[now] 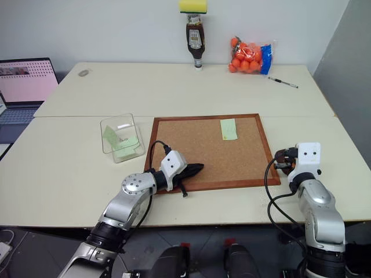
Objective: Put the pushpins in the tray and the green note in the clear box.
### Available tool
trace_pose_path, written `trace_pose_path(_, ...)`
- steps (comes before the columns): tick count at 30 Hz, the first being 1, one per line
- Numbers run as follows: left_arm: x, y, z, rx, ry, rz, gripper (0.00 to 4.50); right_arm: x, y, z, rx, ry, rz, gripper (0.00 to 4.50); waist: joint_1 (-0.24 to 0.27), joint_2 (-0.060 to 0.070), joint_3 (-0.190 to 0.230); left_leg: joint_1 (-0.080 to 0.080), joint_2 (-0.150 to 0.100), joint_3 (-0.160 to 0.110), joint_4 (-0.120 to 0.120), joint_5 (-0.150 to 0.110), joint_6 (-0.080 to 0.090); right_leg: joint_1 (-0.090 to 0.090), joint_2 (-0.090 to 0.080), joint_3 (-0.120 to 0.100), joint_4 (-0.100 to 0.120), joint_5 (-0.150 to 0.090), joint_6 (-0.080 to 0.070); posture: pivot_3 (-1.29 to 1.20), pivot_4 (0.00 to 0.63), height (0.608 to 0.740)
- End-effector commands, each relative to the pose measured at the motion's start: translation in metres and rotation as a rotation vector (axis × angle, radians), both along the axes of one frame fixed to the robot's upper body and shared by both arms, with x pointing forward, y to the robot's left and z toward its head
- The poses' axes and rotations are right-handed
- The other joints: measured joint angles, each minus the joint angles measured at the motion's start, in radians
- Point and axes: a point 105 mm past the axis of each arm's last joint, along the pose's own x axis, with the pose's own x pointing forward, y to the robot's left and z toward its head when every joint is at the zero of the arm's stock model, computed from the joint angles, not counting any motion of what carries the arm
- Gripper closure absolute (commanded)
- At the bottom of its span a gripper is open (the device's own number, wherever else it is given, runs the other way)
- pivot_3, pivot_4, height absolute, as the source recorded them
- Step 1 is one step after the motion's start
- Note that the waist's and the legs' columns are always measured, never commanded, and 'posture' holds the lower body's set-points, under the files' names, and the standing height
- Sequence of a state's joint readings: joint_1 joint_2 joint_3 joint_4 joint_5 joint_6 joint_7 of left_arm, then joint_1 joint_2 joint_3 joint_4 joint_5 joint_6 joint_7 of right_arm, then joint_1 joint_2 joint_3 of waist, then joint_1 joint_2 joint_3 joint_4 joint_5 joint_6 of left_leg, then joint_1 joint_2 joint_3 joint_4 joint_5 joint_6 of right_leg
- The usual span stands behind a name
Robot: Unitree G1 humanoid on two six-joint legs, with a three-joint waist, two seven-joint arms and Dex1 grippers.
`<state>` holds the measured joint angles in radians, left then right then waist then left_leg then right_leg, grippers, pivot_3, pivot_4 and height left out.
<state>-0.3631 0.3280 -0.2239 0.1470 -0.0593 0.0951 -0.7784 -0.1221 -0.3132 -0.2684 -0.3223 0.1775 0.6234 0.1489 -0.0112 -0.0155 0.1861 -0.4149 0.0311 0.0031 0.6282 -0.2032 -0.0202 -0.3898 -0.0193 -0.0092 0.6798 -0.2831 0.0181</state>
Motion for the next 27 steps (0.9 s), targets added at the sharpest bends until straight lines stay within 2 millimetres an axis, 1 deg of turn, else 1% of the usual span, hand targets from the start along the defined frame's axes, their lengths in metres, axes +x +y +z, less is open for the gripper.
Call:
trace_pose_path(1,0.0,-0.004,0.004,-0.001,-0.022,-0.024,4.5,0.0,-0.015,0.01,-0.019,-0.029,-0.059,4.25,0.001,0.0,0.0,0.0,0.0,0.0,0.0,0.0,0.0,0.0,0.0,0.0,0.0,0.0,0.0,0.0,0.15,0.74)
trace_pose_path(2,0.0,-0.004,0.004,-0.001,-0.022,-0.025,4.5,0.0,-0.016,0.009,-0.02,-0.028,-0.066,3.99,0.001,0.0,0.0,0.0,-0.001,0.0,0.0,0.0,0.0,0.0,0.0,0.001,0.0,0.0,0.0,0.0,0.15,0.74)
trace_pose_path(3,0.0,-0.004,0.004,0.0,-0.022,-0.026,4.5,0.0,-0.018,0.009,-0.02,-0.028,-0.072,3.89,0.002,0.0,0.0,0.0,-0.001,0.001,0.0,0.0,0.0,0.0,0.0,0.001,0.0,0.0,0.0,0.0,0.15,0.74)
trace_pose_path(5,0.001,-0.004,0.004,-0.001,-0.022,-0.028,4.5,0.002,-0.021,0.01,-0.022,-0.03,-0.085,3.34,0.003,0.0,0.0,-0.001,-0.001,0.001,0.0,0.0,0.0,0.0,0.0,0.001,-0.001,0.0,0.0,0.0,0.15,0.74)
trace_pose_path(8,0.0,-0.005,0.004,0.0,-0.022,-0.03,4.5,0.003,-0.022,0.011,-0.022,-0.033,-0.088,2.66,0.003,0.0,0.0,-0.001,-0.002,0.001,0.0,0.0,0.0,0.0,-0.001,0.001,-0.002,0.0,0.0,0.0,0.15,0.74)
trace_pose_path(11,0.0,-0.004,0.004,0.0,-0.021,-0.029,4.5,0.001,-0.024,0.013,-0.026,-0.041,-0.092,2.07,0.003,0.0,0.0,-0.001,-0.002,0.001,0.0,0.0,0.0,0.0,-0.001,0.001,-0.002,0.0,0.0,0.0,0.15,0.74)
trace_pose_path(12,0.0,-0.004,0.004,0.0,-0.02,-0.029,4.5,0.001,-0.024,0.014,-0.023,-0.046,-0.09,1.92,0.003,0.0,0.0,-0.001,-0.001,0.001,0.0,0.0,0.0,0.0,-0.001,0.001,-0.002,0.0,0.0,0.0,0.15,0.74)
trace_pose_path(14,0.0,-0.004,0.004,0.0,-0.02,-0.029,4.5,0.0,-0.02,0.018,-0.008,-0.066,-0.065,1.92,0.003,0.0,0.0,-0.001,-0.001,0.001,0.0,0.0,0.0,0.0,0.0,0.001,-0.002,0.0,0.0,0.0,0.15,0.74)
trace_pose_path(15,0.0,-0.004,0.004,0.0,-0.02,-0.028,4.5,-0.001,-0.014,0.021,0.005,-0.079,-0.039,1.92,0.003,0.0,0.0,-0.001,-0.001,0.001,0.0,0.0,0.0,0.0,0.0,0.001,-0.002,0.0,0.0,0.0,0.15,0.74)
trace_pose_path(17,0.0,-0.003,0.004,0.0,-0.02,-0.028,4.5,-0.002,0.002,0.027,0.017,-0.104,0.049,1.92,0.003,0.0,0.0,-0.001,-0.001,0.001,0.0,0.0,0.0,0.0,0.0,0.001,-0.002,0.0,0.0,0.0,0.15,0.74)
trace_pose_path(21,0.001,-0.003,0.004,0.001,-0.022,-0.026,4.5,0.002,0.05,0.034,0.038,-0.129,0.265,1.92,0.003,0.0,0.0,-0.001,-0.001,0.0,0.0,0.0,0.0,0.0,0.0,0.0,-0.001,0.0,0.0,0.0,0.15,0.74)
trace_pose_path(23,0.002,-0.003,0.005,0.001,-0.024,-0.024,4.5,0.007,0.074,0.033,0.05,-0.125,0.359,1.92,0.002,0.0,0.0,-0.001,-0.001,0.0,0.0,0.0,0.0,0.0,0.0,0.0,-0.001,0.0,0.0,0.0,0.15,0.74)
trace_pose_path(27,0.003,-0.003,0.006,0.002,-0.028,-0.025,4.5,0.029,0.105,0.028,0.043,-0.119,0.433,1.92,0.003,-0.001,0.0,-0.001,-0.001,0.0,0.0,0.0,0.0,0.0,0.0,0.0,-0.001,0.0,0.0,0.0,0.15,0.74)
